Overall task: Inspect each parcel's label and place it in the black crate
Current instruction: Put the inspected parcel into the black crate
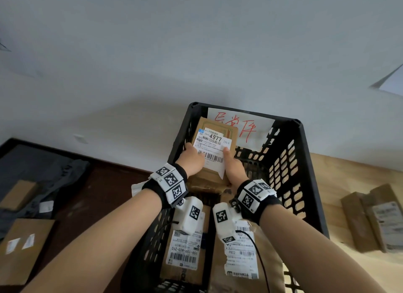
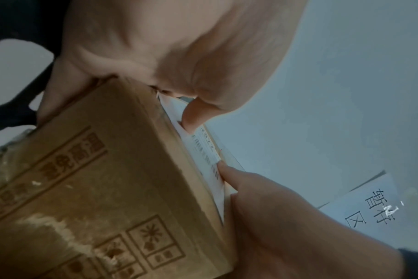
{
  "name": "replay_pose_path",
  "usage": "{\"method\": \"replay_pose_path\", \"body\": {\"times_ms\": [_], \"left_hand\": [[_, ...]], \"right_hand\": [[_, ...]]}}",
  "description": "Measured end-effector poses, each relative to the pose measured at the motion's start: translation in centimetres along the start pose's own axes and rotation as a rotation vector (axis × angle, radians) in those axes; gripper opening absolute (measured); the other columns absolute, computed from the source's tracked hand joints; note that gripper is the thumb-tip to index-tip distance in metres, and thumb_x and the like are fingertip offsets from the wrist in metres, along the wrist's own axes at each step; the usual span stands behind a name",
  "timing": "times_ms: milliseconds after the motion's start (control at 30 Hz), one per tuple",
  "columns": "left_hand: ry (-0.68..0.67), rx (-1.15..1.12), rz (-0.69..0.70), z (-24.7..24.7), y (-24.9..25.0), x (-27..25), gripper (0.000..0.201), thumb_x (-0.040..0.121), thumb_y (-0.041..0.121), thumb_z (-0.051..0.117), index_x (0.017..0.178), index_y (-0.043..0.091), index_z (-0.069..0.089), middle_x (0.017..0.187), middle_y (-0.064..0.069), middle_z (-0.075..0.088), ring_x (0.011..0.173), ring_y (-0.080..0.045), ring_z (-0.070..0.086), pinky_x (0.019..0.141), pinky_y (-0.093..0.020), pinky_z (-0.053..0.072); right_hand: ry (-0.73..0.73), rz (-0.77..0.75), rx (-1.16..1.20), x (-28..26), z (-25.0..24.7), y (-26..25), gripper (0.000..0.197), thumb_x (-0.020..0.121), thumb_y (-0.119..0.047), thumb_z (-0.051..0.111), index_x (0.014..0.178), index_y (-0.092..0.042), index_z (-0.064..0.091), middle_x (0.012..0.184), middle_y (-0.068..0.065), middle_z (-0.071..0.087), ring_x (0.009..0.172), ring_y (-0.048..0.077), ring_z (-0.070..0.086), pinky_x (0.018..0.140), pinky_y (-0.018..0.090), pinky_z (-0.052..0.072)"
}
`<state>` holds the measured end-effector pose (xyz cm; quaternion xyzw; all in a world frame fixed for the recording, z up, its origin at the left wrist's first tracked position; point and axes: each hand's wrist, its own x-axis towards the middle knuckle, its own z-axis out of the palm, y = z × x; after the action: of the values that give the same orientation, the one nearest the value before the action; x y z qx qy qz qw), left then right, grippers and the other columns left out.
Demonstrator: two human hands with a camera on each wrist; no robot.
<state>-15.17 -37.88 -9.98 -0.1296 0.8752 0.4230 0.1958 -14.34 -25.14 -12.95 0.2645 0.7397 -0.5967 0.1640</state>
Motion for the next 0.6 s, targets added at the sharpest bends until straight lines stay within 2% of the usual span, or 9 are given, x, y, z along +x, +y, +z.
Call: {"method": "replay_pose_path", "body": {"times_ms": [100, 200, 333, 500, 600], "left_hand": [[-0.012, 0.035, -0.016, 0.47, 0.06, -0.04, 0.046, 0.101, 0.024, 0.038, 0.14, 0.005, 0.023, 0.139, -0.013, 0.047, 0.119, -0.029, 0.052, 0.093, -0.036, 0.046], [-0.018, 0.064, -0.017, 0.64, 0.2, -0.26, 0.044, 0.101, 0.025, 0.038, 0.138, 0.006, 0.026, 0.137, -0.013, 0.049, 0.116, -0.03, 0.054, 0.096, -0.041, 0.047], [-0.014, 0.076, -0.046, 0.58, 0.3, -0.52, 0.044, 0.101, 0.025, 0.038, 0.137, 0.003, 0.028, 0.136, -0.015, 0.049, 0.117, -0.031, 0.054, 0.093, -0.037, 0.046], [-0.013, 0.103, -0.066, 0.81, 0.52, -0.44, 0.044, 0.102, 0.028, 0.036, 0.137, 0.002, 0.028, 0.133, -0.016, 0.051, 0.114, -0.03, 0.056, 0.087, -0.035, 0.046], [-0.008, 0.059, -0.06, 0.7, 0.33, -0.32, 0.043, 0.102, 0.027, 0.035, 0.137, 0.002, 0.029, 0.133, -0.015, 0.051, 0.114, -0.03, 0.055, 0.088, -0.035, 0.046]], "right_hand": [[-0.016, 0.026, -0.016, -0.34, -0.32, 0.35, 0.057, 0.097, -0.055, 0.031, 0.103, -0.007, 0.061, 0.108, 0.011, 0.068, 0.1, 0.03, 0.065, 0.095, 0.041, 0.051], [-0.018, 0.03, -0.041, -0.5, -0.63, 0.52, 0.063, 0.098, -0.054, 0.028, 0.113, -0.003, 0.061, 0.112, 0.013, 0.066, 0.104, 0.03, 0.063, 0.092, 0.037, 0.051], [-0.015, 0.018, -0.134, -0.58, -0.64, 0.56, 0.068, 0.098, -0.056, 0.025, 0.119, 0.0, 0.058, 0.114, 0.015, 0.065, 0.105, 0.031, 0.062, 0.093, 0.037, 0.049], [-0.035, 0.042, -0.124, -0.19, -0.68, 0.45, 0.067, 0.096, -0.058, 0.026, 0.117, -0.003, 0.058, 0.115, 0.015, 0.065, 0.105, 0.033, 0.062, 0.096, 0.047, 0.049], [-0.022, 0.041, -0.128, -0.21, -0.69, 0.09, 0.062, 0.097, -0.054, 0.028, 0.116, -0.003, 0.058, 0.114, 0.015, 0.065, 0.104, 0.033, 0.062, 0.095, 0.047, 0.05]]}}
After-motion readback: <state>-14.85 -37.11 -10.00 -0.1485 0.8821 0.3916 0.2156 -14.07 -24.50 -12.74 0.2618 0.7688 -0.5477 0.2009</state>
